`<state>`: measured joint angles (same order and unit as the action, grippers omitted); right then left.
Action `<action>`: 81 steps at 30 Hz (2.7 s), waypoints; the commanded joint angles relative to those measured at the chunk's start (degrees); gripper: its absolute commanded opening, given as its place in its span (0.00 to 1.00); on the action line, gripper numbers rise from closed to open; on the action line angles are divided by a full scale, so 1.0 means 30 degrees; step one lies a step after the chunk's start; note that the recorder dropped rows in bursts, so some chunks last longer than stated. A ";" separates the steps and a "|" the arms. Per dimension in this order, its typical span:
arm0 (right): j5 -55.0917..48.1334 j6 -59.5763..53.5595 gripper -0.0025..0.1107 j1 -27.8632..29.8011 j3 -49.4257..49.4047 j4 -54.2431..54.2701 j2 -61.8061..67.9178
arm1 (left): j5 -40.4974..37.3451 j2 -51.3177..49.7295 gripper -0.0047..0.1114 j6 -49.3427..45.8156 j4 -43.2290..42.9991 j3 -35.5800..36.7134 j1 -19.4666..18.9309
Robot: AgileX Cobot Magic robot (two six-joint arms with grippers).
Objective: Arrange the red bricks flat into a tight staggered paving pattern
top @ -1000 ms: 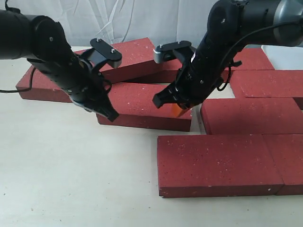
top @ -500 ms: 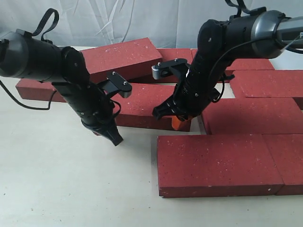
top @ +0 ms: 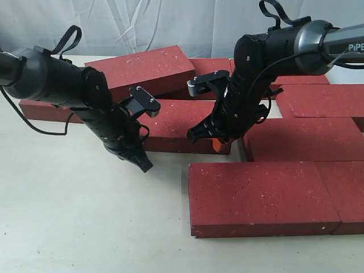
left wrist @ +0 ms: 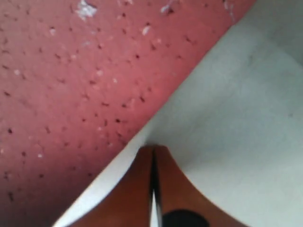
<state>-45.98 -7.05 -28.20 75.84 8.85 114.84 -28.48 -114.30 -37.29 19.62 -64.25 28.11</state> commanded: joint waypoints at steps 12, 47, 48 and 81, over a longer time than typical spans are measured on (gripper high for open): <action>0.2207 0.2349 0.01 -0.0074 -0.0039 -0.1925 0.0902 | 0.3018 -0.0872 0.04 0.1787 0.0100 0.0022 0.0017; 0.4489 0.4448 0.01 -0.0152 -0.0039 -0.4845 0.0902 | 0.5826 -0.0872 0.04 0.1787 0.0031 0.0022 0.0018; 0.4440 0.4448 0.01 -0.0152 -0.0039 -0.4648 0.0902 | 0.5601 -0.0872 0.04 0.1787 0.0031 0.0022 0.0018; -0.1014 0.3909 0.01 0.0299 -0.0067 -0.2819 -0.4869 | -0.3333 0.6729 0.04 1.1786 -0.8248 0.0022 -0.0707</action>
<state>-48.59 5.64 -28.64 75.84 0.62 101.18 -38.65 -94.79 -4.94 -2.33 -64.39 27.44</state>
